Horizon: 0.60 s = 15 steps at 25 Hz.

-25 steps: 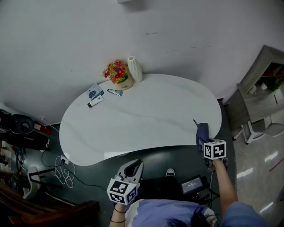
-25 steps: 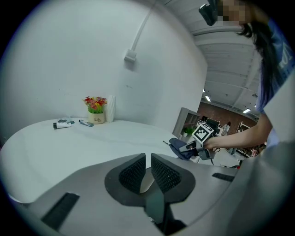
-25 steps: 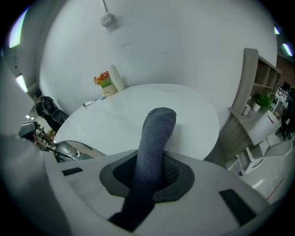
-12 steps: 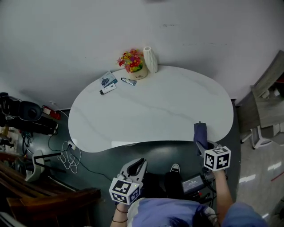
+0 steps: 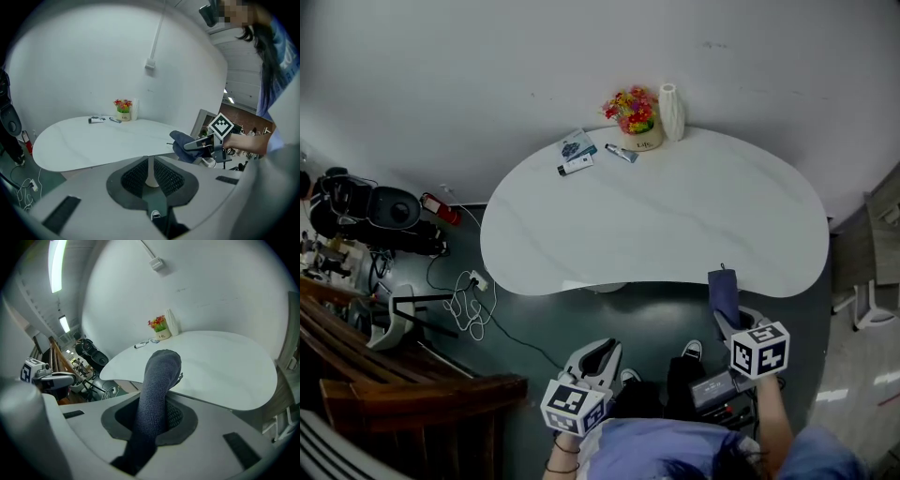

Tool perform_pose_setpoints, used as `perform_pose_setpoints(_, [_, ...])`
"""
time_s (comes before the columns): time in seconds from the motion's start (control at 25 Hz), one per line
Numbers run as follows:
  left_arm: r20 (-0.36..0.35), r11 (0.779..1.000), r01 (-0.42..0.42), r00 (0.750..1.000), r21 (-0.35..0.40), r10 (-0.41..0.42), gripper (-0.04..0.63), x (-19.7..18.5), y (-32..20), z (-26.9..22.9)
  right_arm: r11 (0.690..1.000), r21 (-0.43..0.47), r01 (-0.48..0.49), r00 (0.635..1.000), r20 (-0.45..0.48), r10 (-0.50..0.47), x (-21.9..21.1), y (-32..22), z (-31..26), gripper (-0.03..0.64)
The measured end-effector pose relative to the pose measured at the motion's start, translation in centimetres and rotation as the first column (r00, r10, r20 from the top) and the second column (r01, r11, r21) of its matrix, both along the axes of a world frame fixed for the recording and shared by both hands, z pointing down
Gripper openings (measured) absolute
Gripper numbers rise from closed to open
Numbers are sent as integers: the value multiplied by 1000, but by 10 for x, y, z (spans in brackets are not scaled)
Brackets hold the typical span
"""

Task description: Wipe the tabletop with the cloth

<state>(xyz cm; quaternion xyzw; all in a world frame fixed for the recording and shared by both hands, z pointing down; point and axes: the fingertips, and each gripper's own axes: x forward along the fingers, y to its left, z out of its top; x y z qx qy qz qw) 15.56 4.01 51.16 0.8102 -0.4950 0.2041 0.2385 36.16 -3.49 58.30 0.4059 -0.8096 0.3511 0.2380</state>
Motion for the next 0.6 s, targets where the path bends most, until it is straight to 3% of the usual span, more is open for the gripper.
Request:
perform_pose_setpoints(0.36, [-19, 992, -106, 994, 64, 107, 31, -12, 46, -12, 999, 24, -32, 999, 19, 32, -39, 57, -22, 77])
perform_pose_setpoints(0.6, [-23, 994, -81, 996, 69, 83, 31, -70, 115, -9, 997, 32, -77, 996, 36, 76, -85, 125, -30, 77])
